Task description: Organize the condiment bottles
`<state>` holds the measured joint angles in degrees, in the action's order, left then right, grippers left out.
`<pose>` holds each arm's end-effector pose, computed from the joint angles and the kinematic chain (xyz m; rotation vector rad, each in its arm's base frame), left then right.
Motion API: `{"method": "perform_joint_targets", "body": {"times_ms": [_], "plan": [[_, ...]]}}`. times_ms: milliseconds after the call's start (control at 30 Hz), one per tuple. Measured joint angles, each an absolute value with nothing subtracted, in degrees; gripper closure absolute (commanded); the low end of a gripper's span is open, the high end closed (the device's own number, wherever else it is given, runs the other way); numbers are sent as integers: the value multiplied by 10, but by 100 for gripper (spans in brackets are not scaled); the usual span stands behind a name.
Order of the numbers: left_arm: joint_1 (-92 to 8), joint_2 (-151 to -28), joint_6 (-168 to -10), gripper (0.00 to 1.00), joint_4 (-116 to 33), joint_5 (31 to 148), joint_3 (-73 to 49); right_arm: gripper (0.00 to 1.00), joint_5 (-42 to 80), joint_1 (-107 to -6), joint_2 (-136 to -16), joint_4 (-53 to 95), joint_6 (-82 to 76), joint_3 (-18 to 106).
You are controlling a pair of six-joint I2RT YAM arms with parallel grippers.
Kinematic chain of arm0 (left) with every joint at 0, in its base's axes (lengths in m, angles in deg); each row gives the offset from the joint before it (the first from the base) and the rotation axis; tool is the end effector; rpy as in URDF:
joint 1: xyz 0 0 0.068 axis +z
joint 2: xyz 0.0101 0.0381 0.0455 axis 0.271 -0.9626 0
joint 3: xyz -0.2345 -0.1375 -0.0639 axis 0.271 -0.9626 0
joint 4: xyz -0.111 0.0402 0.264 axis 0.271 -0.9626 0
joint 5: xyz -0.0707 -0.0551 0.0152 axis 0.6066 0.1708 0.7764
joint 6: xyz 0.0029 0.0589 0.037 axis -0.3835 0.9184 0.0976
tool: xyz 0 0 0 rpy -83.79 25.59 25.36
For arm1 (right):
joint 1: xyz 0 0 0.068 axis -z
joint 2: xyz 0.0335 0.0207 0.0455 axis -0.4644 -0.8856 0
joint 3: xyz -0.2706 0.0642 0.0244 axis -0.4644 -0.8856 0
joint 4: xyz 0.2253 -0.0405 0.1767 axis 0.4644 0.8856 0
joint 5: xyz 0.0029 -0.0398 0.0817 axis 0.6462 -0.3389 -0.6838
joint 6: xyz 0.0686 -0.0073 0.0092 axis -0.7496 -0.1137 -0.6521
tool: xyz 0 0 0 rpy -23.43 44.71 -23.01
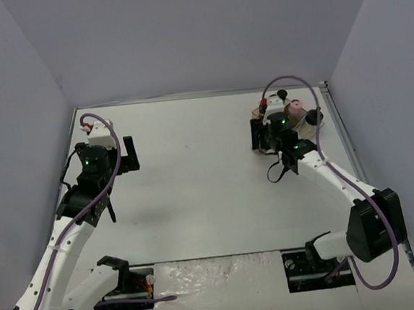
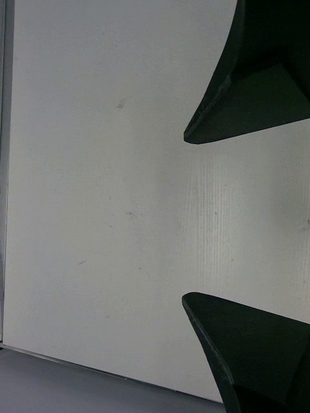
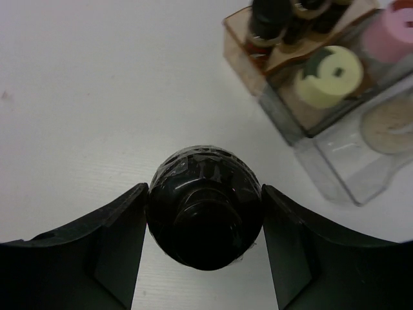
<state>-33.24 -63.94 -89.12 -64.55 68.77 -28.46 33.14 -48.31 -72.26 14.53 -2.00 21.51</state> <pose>0.2317 -0.0604 0.3708 -0.0629 1.8457 -0.1626 0.3389 0.1208 0.2791 -0.1695 1.8878 0.2068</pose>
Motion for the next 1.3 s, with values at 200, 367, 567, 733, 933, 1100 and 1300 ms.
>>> {"method": "perform_joint_targets", "body": {"times_ms": [200, 367, 567, 733, 933, 1100, 1300], "plan": [[-332, -638, -891, 3, -646, 688, -285, 89, 348, -347, -688, 164, -38, 242], [-332, -637, -890, 3, -646, 688, -285, 91, 346, -280, -728, 169, -47, 258], [-333, -637, -889, 3, -645, 687, -285, 92, 338, -237, -802, 144, -53, 267], [-333, -637, -889, 3, -646, 687, -285, 92, 334, -235, -840, 102, -52, 280], [-333, -637, -887, 3, -646, 686, -285, 93, 328, -235, -863, 61, -43, 279], [-333, -637, -883, 3, -645, 686, -285, 97, 318, -235, -868, 28, -36, 267], [-333, -637, -881, 3, -645, 685, -285, 99, 316, -235, -862, -46, -31, 227]]}}
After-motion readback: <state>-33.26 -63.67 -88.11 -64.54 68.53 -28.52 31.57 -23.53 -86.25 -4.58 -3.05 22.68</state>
